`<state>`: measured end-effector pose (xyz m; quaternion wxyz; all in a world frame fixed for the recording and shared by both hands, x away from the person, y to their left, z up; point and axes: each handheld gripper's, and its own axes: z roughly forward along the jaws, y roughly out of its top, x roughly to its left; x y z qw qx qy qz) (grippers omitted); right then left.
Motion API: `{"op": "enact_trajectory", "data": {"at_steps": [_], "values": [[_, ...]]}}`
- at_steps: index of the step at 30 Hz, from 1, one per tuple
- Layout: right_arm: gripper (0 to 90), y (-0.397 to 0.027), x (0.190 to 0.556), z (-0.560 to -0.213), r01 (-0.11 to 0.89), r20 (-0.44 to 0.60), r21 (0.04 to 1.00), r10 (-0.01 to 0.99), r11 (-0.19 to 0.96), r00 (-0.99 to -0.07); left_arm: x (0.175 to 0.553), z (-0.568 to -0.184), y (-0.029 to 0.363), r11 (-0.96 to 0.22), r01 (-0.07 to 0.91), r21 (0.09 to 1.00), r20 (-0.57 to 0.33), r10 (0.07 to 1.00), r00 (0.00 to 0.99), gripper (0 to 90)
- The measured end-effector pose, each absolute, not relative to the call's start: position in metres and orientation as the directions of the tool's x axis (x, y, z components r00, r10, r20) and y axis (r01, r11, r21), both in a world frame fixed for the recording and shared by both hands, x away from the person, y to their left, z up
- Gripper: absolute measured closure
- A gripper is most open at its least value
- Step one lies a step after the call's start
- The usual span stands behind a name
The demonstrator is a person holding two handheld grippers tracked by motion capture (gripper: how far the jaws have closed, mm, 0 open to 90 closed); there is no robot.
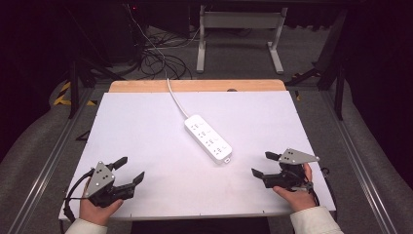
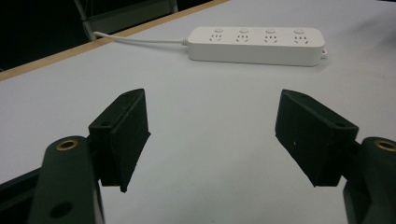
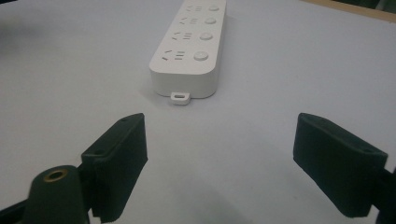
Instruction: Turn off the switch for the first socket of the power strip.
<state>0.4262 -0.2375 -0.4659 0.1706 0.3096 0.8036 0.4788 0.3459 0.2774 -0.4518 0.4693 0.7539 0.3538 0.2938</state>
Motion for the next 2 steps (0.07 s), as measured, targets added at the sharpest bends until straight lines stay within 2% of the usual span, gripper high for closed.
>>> {"op": "enact_trajectory", "data": {"at_steps": [2], "values": [[17.3, -0.2379, 0.4265, -0.4657, 0.335, 0.024, 0.876, 0.662, 0.347, -0.749, 0.3469, -0.4521, 0.2787, -0.309, 0.261, 0.914, 0.110, 0.812, 0.573, 26.1]]}}
